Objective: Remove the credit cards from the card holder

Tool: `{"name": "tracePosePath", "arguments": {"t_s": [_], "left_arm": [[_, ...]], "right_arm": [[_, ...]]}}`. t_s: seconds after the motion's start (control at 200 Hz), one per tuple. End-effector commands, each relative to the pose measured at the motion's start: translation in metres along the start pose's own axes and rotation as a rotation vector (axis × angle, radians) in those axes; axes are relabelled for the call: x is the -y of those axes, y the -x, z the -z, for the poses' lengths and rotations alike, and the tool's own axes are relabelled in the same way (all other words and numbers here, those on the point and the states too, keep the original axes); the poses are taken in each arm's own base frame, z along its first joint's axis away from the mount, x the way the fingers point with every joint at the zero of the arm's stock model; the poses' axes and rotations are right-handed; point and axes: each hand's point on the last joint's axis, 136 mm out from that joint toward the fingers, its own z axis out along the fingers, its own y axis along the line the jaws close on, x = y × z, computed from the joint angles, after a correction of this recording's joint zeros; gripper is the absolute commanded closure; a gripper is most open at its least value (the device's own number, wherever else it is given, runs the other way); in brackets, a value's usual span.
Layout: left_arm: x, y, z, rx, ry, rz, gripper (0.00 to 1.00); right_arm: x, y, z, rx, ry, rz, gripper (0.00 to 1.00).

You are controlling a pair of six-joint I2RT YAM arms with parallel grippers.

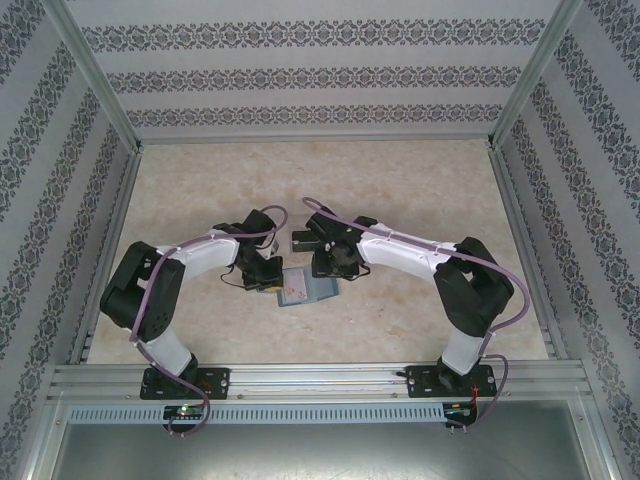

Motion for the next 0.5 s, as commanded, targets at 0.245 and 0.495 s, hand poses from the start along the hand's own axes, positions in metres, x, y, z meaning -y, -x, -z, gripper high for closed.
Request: {"name": "tracePosePath", "arguments": {"t_s": [0.245, 0.495], "left_arm": [[0.002, 0.005, -0.008, -0.011, 0.017, -0.024, 0.95], [0.005, 0.013, -0.001, 0.024, 0.028, -0.042, 0.95]], "right_arm": [[-0.030, 0.001, 0.008, -0.006, 0.180, -0.030, 0.57], [-0.056, -0.001, -0.001, -0.048, 0.330, -0.075, 0.62]]}}
